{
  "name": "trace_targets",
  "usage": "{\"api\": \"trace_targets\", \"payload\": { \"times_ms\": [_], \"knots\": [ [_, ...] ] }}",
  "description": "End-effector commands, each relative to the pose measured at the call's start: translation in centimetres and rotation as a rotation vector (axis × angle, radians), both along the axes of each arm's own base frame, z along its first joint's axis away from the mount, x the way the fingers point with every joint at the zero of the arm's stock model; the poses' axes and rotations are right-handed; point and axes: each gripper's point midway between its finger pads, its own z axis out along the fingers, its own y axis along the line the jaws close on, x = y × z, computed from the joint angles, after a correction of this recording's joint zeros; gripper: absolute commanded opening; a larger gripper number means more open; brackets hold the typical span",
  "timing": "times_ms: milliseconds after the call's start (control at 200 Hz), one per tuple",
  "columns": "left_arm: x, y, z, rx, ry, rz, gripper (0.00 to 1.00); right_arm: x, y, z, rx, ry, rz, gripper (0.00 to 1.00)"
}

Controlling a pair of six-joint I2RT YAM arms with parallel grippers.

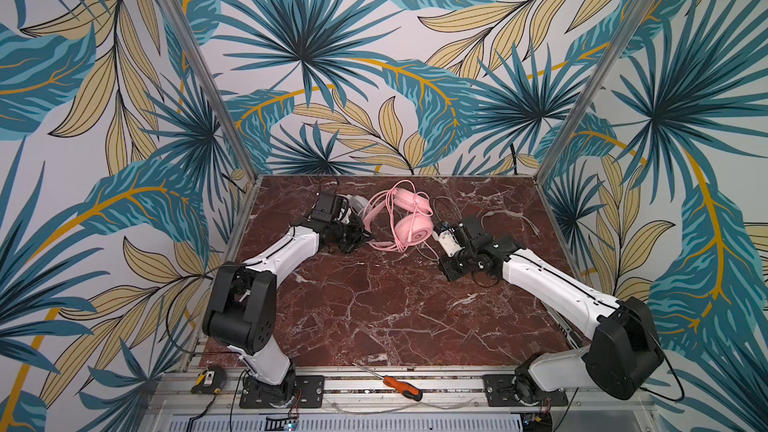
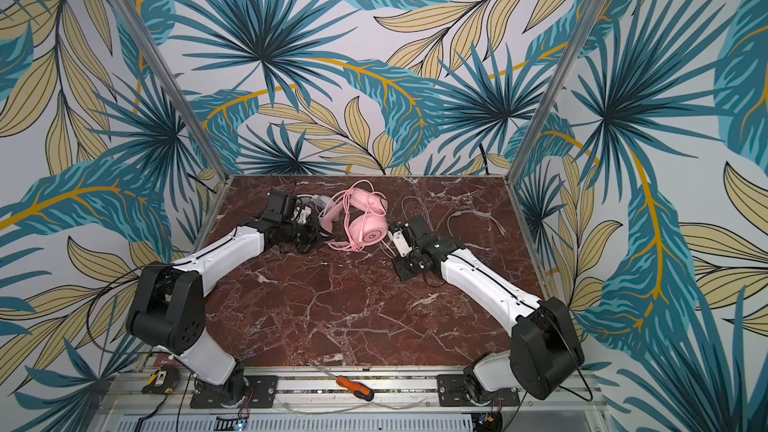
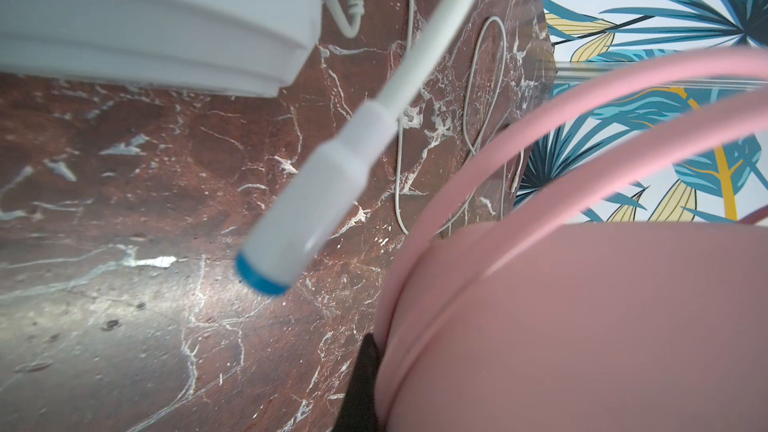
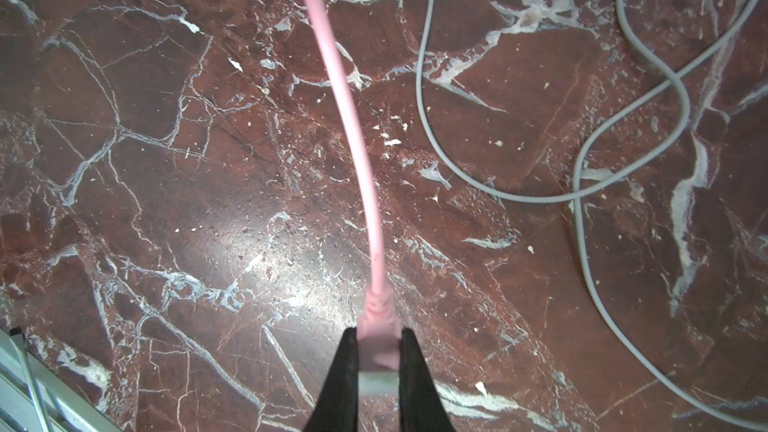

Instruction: Wrap the headphones

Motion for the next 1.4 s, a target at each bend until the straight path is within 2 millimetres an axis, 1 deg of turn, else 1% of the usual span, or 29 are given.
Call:
{"api": "trace_targets", "payload": {
  "times_ms": [0,165,351,461,631,746,912,1027,1042,1107,1302,1397],
  "knots": [
    [1.2,0.0,2.7,-0.027,-0.06,0.025,0.0,-0.6,1.4,-0.1,0.007,-0.03,0.08,0.0],
    [1.3,0.1,2.4,-0.009,-0.04,0.047,0.0,-1.5,2.7,0.0,-0.021,-0.054,0.163,0.0],
    [1.1,0.5,2.0,0.029,-0.009,0.07,0.0,-2.4,3.0,-0.2,-0.062,-0.074,0.226,0.0],
    [1.0,0.7,1.5,0.035,0.016,0.083,0.0,-3.1,3.6,0.1,-0.07,-0.096,0.28,0.0],
    [0.9,0.8,0.8,0.067,0.054,0.095,0.0,-4.9,5.3,0.3,-0.082,-0.09,0.429,0.0],
    [0.6,1.6,0.5,0.142,0.071,0.108,0.0,-5.6,6.0,0.4,-0.114,-0.082,0.51,0.0],
    [0.6,2.2,0.3,0.183,0.08,0.13,0.0,-6.9,6.9,0.3,-0.146,-0.053,0.618,0.0],
    [0.6,2.8,0.1,0.22,0.086,0.142,0.0,-7.7,7.5,0.7,-0.125,-0.048,0.673,0.0],
    [0.6,2.9,0.1,0.224,0.087,0.144,0.0,-8.5,8.1,0.7,-0.121,-0.051,0.704,0.0],
    [0.7,3.1,0.0,0.243,0.089,0.147,0.0,-9.1,8.5,1.0,-0.102,-0.056,0.733,0.0],
    [0.8,3.6,-0.8,0.315,0.103,0.149,0.0,-10.3,8.9,2.2,-0.044,-0.079,0.78,0.0],
    [0.9,3.3,-0.9,0.337,0.097,0.131,0.0,-10.7,9.0,2.6,-0.029,-0.078,0.801,0.0]
  ]
}}
